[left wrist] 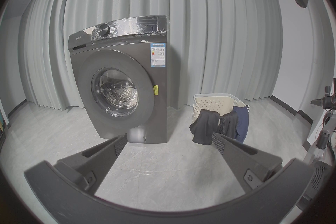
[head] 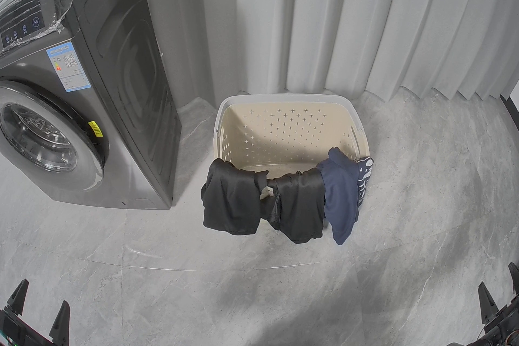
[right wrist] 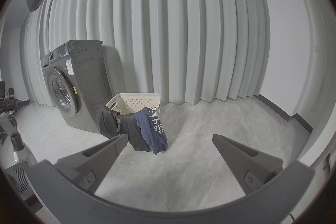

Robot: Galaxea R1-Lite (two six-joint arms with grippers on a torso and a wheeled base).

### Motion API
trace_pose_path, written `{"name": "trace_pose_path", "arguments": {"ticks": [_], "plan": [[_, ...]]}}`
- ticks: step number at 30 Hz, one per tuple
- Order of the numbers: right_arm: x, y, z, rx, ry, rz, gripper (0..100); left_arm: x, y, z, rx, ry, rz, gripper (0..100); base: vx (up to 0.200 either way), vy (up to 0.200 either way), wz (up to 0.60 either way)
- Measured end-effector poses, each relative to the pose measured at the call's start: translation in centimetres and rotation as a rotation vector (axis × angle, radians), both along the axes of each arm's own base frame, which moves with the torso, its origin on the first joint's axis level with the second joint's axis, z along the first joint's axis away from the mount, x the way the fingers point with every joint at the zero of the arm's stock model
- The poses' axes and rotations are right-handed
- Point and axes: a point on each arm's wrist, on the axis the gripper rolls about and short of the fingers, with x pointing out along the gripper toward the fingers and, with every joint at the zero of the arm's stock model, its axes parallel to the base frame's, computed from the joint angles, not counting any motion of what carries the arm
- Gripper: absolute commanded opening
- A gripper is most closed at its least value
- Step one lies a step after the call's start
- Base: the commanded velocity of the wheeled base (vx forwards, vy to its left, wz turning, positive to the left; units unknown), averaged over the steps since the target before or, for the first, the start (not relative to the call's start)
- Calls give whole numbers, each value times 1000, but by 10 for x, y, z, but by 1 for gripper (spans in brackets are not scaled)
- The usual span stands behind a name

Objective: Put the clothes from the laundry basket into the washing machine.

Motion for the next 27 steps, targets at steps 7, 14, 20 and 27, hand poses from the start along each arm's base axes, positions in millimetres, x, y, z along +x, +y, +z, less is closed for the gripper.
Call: {"name": "trace_pose_path", "arguments": {"ticks": [7, 14, 20, 27], "plan": [[0, 0, 0, 0, 1, 0, 100, 0, 0, 0, 1, 0, -1, 100, 0, 0, 0], [0, 0, 0, 0, 0, 0, 100, 0, 0, 0, 0, 0, -1, 100, 171, 0, 0], [0, 0, 0, 0, 0, 0, 100, 0, 0, 0, 0, 0, 0, 100, 100, 0, 0], [0, 0, 0, 0, 0, 0, 100, 0, 0, 0, -1, 0, -1, 100, 29, 0, 0]]}}
